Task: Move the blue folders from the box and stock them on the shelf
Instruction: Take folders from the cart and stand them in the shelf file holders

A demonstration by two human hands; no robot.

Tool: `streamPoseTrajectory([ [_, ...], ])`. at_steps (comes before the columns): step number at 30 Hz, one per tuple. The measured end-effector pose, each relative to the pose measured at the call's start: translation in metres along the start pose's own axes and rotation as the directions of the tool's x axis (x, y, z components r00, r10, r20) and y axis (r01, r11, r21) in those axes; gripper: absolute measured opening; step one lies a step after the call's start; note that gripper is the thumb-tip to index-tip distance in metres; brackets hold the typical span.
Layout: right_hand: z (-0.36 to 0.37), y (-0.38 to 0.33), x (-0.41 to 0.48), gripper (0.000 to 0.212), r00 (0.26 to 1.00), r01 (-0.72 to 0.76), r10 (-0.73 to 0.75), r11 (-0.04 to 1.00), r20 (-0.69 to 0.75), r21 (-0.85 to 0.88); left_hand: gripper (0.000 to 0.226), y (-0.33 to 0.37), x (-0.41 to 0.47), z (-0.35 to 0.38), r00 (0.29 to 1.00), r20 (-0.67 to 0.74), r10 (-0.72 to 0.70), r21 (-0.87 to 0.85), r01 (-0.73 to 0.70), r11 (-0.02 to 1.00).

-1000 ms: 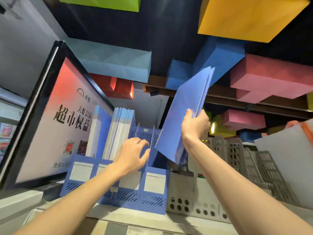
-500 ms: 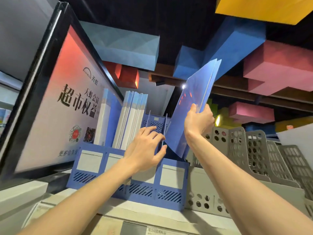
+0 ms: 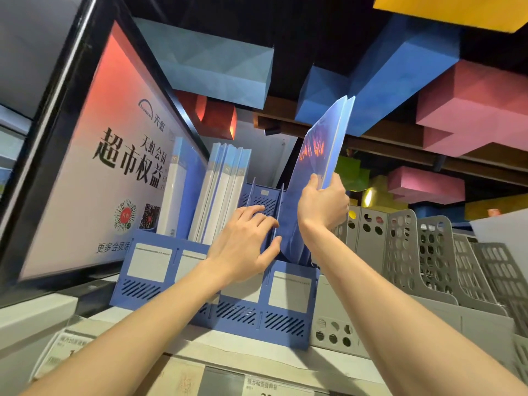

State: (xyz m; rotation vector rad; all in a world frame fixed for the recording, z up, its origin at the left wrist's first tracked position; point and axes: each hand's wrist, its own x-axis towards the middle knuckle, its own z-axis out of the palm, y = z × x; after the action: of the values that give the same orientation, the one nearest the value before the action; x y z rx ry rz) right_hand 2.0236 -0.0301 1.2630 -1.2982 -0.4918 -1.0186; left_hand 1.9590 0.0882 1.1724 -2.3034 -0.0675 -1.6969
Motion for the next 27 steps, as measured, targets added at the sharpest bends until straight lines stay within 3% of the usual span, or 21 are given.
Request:
streamPoseTrajectory([
  [8,-0.012,0.024,-0.013,0.022,0.999,0.015,-0.014,1.000,0.045,-0.027,0.040,-0.001,0.000,-0.001,1.000,0.007,-0.009,0.002,0.009,1.000],
  [18,-0.015,0.035,-0.013,0.019,0.973,-0.096,0.117,0.989,0.198,-0.112,0.040,-0.001,0.000,0.001,1.000,-0.010,-0.011,0.006,0.011,1.000],
  [22,-0.020,0.045,-0.011,0.029,0.907,-0.086,0.130,0.989,0.401,-0.124,0.040,-0.001,0.001,0.001,1.000,-0.013,-0.001,0.003,0.001,1.000],
  [27,-0.034,0.057,-0.009,0.032,0.805,0.025,0.048,0.993,0.591,-0.116,0.045,-0.002,0.001,0.001,1.000,0.002,-0.009,0.002,0.009,1.000],
])
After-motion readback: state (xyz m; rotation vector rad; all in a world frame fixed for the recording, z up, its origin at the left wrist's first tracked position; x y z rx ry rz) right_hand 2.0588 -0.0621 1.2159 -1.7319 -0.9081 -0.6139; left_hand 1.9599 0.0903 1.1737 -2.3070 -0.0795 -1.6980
